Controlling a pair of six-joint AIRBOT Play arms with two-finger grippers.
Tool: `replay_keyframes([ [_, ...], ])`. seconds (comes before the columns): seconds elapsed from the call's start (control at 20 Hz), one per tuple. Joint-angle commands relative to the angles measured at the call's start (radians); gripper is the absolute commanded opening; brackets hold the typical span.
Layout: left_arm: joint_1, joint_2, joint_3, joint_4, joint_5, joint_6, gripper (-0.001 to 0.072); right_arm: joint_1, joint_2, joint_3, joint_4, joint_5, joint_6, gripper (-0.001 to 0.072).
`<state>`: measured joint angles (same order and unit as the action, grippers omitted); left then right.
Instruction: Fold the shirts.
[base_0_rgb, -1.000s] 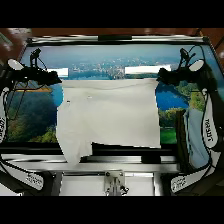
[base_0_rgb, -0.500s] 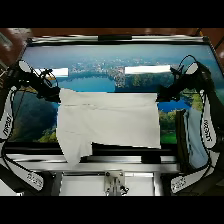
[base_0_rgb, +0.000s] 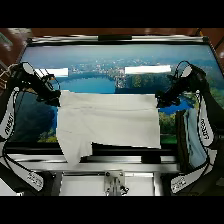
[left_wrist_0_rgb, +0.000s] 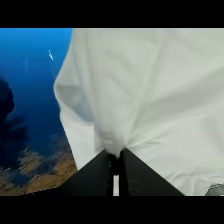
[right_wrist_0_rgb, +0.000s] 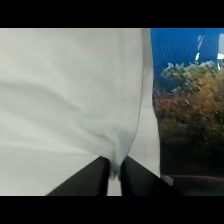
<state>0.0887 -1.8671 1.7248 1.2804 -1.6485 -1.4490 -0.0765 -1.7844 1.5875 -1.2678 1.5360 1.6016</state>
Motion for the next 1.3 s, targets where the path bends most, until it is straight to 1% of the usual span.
replay_keyframes([
  [0.0, 0.001, 0.000, -0.001, 0.007, -0.037, 0.031, 0.0178, 0.004, -0.001, 0.000, -0.027, -0.001, -0.006, 0.0458],
  [0.05, 0.006, 0.000, -0.001, 0.007, -0.069, 0.034, 0.0408, 0.003, 0.002, 0.000, -0.021, 0.010, -0.022, 0.0480],
  [0.1, 0.016, 0.004, -0.001, 0.007, -0.098, 0.034, 0.0468, 0.003, 0.011, 0.000, -0.030, 0.032, -0.040, 0.0479],
  [0.2, 0.038, 0.032, -0.001, 0.006, -0.140, 0.029, 0.0465, 0.003, 0.046, 0.000, -0.116, 0.095, -0.065, 0.0479],
  [0.25, 0.046, 0.052, -0.003, 0.006, -0.165, 0.026, 0.0446, -0.003, 0.069, -0.001, -0.191, 0.156, -0.080, 0.0479],
  [0.3, 0.059, 0.082, -0.017, 0.005, -0.190, 0.035, 0.0372, -0.014, 0.093, -0.009, -0.249, 0.211, -0.087, 0.0479],
  [0.35, 0.074, 0.126, -0.065, 0.003, -0.191, 0.045, 0.0316, -0.040, 0.129, -0.035, -0.261, 0.246, -0.107, 0.0479],
  [0.45, 0.118, 0.253, -0.274, -0.011, -0.130, 0.052, 0.0322, -0.105, 0.227, -0.132, -0.224, 0.205, -0.114, 0.0479],
  [0.5, 0.143, 0.322, -0.410, -0.046, -0.080, 0.054, 0.0341, -0.137, 0.285, -0.199, -0.202, 0.162, -0.116, 0.0479],
  [0.55, 0.172, 0.400, -0.569, -0.102, -0.011, 0.083, 0.0421, -0.164, 0.334, -0.262, -0.192, 0.119, -0.124, 0.0479],
  [0.6, 0.199, 0.470, -0.711, -0.148, 0.050, 0.119, 0.0471, -0.187, 0.382, -0.330, -0.187, 0.077, -0.132, 0.0479],
  [0.65, 0.225, 0.534, -0.838, -0.184, 0.101, 0.166, 0.0472, -0.205, 0.418, -0.389, -0.178, 0.046, -0.142, 0.0479],
  [0.75, 0.279, 0.645, -1.039, -0.232, 0.170, 0.289, 0.0469, -0.229, 0.468, -0.490, -0.153, 0.010, -0.149, 0.0479],
  [0.85, 0.322, 0.734, -1.149, -0.229, 0.229, 0.350, 0.0460, -0.232, 0.490, -0.556, -0.118, 0.004, -0.151, 0.0479],
  [1.0, 0.385, 0.806, -1.199, -0.223, 0.323, 0.365, 0.0461, -0.229, 0.493, -0.588, -0.031, -0.006, -0.163, 0.0479],
  [1.1, 0.387, 0.792, -1.203, -0.235, 0.352, 0.381, 0.0460, -0.229, 0.493, -0.588, 0.015, -0.013, -0.163, 0.0479],
  [1.15, 0.374, 0.779, -1.212, -0.246, 0.355, 0.400, 0.0460, -0.229, 0.493, -0.588, 0.026, -0.011, -0.163, 0.0479],
  [1.25, 0.329, 0.755, -1.240, -0.250, 0.391, 0.401, 0.0452, -0.229, 0.493, -0.588, 0.029, -0.004, -0.162, 0.0479],
])
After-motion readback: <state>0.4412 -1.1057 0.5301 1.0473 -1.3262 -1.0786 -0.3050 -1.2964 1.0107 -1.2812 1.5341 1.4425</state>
